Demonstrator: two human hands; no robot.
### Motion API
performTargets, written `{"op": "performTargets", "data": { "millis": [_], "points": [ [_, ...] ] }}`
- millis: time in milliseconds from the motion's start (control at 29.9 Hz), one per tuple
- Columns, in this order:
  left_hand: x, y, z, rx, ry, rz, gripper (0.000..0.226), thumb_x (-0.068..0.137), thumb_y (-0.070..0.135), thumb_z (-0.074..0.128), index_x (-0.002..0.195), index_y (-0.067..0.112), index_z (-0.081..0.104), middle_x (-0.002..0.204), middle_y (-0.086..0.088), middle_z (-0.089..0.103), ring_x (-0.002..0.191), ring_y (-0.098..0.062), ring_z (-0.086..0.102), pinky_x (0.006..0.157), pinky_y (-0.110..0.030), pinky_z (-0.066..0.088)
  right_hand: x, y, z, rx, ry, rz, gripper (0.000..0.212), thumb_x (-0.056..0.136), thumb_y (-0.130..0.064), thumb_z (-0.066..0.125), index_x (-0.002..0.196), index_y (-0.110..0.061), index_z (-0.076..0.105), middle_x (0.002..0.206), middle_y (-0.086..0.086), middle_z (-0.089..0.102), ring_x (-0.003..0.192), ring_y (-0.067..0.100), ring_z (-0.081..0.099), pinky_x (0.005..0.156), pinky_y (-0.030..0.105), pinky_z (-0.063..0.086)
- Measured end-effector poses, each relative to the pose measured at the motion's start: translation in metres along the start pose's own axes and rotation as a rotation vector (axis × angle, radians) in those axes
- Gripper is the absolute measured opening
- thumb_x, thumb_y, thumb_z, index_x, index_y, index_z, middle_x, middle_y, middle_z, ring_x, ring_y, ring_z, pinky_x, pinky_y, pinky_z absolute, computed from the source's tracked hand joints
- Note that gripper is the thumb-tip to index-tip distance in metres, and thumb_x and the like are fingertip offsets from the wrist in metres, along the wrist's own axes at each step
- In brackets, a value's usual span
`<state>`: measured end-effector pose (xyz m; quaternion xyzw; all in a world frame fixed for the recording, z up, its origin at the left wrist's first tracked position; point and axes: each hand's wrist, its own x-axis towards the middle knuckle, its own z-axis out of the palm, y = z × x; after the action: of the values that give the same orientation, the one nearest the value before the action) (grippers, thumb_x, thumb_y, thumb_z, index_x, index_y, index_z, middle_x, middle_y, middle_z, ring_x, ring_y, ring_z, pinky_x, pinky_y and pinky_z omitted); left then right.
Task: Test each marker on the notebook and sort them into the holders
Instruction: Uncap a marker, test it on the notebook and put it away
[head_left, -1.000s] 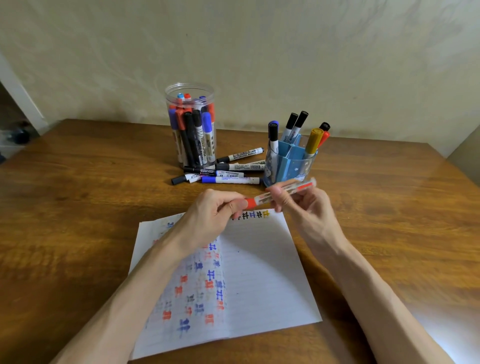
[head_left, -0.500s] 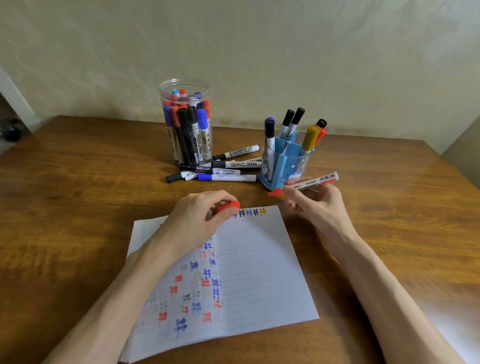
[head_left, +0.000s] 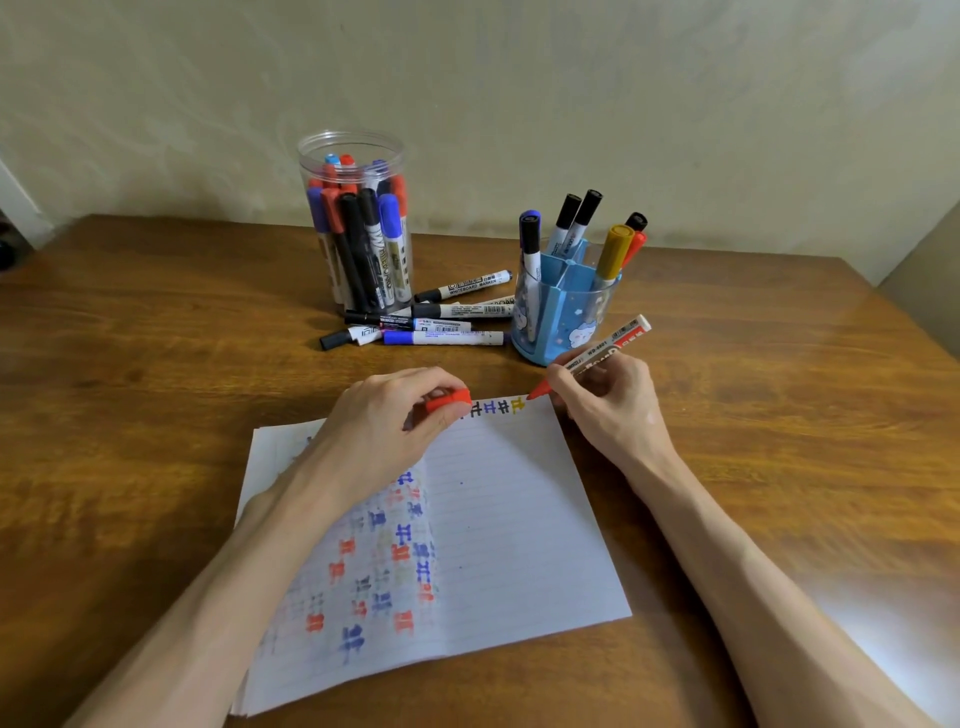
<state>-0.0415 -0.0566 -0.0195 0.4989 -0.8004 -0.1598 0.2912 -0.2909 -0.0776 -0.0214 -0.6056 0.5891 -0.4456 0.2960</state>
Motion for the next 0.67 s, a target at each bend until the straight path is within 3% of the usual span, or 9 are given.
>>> {"op": "performTargets", "data": {
  "millis": [234,502,669],
  "points": [
    [-0.0007,-0.0004,0.0005,0.009,-0.006,-0.005,0.030,0.094,0.048,0.061,0.119,0.033,0.067,0.107,0.025,0.064,0.096,0.002,0.060,0.077,-0.015,0.049,-0.0015,0.0005,0.0007,-0.020,-0.001,-0.037,0.010,0.095,-0.022,0.071,0.088,-0.016,0.074,0.082,-0.005,0.077,0.079,0.014,0.075,0.076,0.035,0.064],
    [-0.0014,-0.0013,0.0009,0.008,-0.008,-0.011,0.029,0.095,0.046,0.062,0.120,0.032,0.067,0.108,0.024,0.065,0.096,0.000,0.061,0.076,-0.013,0.048,-0.0054,-0.0007,0.0022,-0.090,0.032,-0.101,0.015,0.094,-0.022,0.071,0.081,-0.016,0.066,0.073,-0.001,0.070,0.061,0.016,0.061,0.057,0.033,0.050],
    [-0.0021,-0.0018,0.0003,0.011,-0.005,-0.007,0.032,0.094,0.049,0.060,0.120,0.032,0.068,0.107,0.024,0.065,0.093,0.002,0.061,0.075,-0.014,0.048,-0.0041,0.0006,0.0017,-0.036,0.045,-0.076,0.015,0.094,-0.019,0.071,0.081,-0.012,0.068,0.077,0.001,0.074,0.074,0.024,0.070,0.069,0.038,0.059]
  ]
}}
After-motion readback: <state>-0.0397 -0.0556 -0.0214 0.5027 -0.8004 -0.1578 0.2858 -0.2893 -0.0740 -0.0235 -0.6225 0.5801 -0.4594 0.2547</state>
